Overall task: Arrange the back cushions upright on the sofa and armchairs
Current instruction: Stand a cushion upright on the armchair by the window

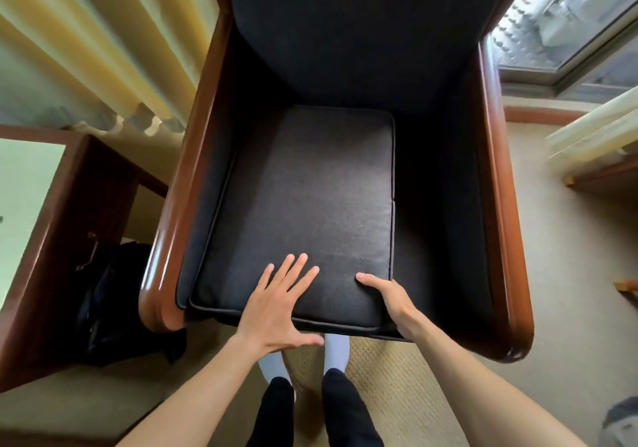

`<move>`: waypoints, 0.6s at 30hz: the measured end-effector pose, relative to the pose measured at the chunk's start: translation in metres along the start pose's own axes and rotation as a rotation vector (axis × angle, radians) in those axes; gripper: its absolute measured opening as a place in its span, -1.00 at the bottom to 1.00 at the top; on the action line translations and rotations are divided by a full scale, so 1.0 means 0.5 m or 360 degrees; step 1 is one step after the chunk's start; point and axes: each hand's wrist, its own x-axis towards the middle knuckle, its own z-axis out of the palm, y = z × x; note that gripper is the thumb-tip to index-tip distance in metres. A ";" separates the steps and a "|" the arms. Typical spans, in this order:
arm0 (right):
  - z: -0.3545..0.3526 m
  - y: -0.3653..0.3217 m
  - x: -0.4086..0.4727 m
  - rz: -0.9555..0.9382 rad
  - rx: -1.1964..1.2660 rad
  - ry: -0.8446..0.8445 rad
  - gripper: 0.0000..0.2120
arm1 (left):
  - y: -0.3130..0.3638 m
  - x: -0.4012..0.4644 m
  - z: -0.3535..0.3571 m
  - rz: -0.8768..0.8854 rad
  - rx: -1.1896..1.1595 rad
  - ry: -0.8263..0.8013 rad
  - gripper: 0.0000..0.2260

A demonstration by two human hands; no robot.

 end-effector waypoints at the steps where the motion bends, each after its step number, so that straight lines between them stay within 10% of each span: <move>1: -0.001 -0.014 -0.019 0.0027 -0.0021 -0.0044 -0.29 | 0.003 -0.010 -0.009 -0.0015 0.0080 -0.0051 0.14; 10: 0.012 -0.302 -0.372 0.0173 -0.0188 -0.0067 -0.64 | 0.100 -0.088 -0.311 -0.0210 -0.0045 -0.0065 0.27; 18: 0.022 -0.539 -0.596 0.0067 -0.0155 0.0073 -0.54 | 0.112 -0.133 -0.528 -0.0128 -0.0067 0.0865 0.00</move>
